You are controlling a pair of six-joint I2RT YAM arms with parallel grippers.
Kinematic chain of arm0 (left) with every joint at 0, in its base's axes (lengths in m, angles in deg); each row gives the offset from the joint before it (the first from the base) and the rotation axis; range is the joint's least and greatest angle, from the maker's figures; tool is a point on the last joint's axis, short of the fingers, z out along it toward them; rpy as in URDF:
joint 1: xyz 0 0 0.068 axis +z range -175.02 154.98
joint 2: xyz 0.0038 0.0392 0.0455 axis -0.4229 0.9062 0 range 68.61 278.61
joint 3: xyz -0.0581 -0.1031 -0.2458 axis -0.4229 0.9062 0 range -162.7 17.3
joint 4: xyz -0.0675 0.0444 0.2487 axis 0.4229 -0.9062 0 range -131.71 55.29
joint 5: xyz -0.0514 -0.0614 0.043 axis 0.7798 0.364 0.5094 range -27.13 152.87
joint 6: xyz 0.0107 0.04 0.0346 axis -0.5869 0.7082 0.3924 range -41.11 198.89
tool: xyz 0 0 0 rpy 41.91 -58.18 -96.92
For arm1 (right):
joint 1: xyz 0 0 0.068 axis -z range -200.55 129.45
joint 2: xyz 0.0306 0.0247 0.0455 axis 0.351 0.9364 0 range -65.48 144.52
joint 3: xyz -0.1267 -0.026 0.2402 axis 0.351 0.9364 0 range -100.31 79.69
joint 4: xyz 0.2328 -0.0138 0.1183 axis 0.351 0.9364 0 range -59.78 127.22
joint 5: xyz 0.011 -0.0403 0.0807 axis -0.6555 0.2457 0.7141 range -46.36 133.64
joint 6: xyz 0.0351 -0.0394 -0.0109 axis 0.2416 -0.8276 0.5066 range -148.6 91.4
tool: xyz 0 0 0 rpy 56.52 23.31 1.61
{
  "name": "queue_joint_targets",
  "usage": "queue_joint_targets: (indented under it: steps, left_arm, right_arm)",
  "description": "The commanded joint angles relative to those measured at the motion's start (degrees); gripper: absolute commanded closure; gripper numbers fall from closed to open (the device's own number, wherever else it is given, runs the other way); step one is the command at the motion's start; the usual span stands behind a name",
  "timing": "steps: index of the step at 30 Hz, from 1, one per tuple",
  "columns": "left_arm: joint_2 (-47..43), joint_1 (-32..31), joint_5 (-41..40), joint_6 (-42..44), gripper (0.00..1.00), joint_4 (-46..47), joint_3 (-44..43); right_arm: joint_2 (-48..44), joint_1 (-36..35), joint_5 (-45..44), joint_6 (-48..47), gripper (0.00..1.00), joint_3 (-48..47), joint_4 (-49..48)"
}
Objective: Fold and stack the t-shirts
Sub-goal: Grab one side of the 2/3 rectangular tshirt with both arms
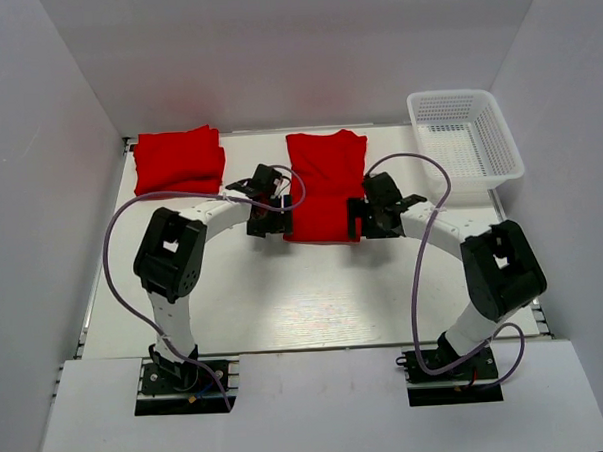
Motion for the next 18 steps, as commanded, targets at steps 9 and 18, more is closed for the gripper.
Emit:
queue_joint_targets:
  steps: [9, 18]
  left_arm:
    - [2.8, -1.1, 4.3, 0.7, 0.42, 6.7, 1.5]
    - [5.1, -4.1, 4.3, -1.6, 1.0, 6.0, 2.5]
  right_arm:
    - [5.7, 0.4, 0.3, 1.2, 0.39, -0.5, -7.7]
    - [7.1, 0.2, 4.6, 2.8, 1.0, 1.8, -8.5]
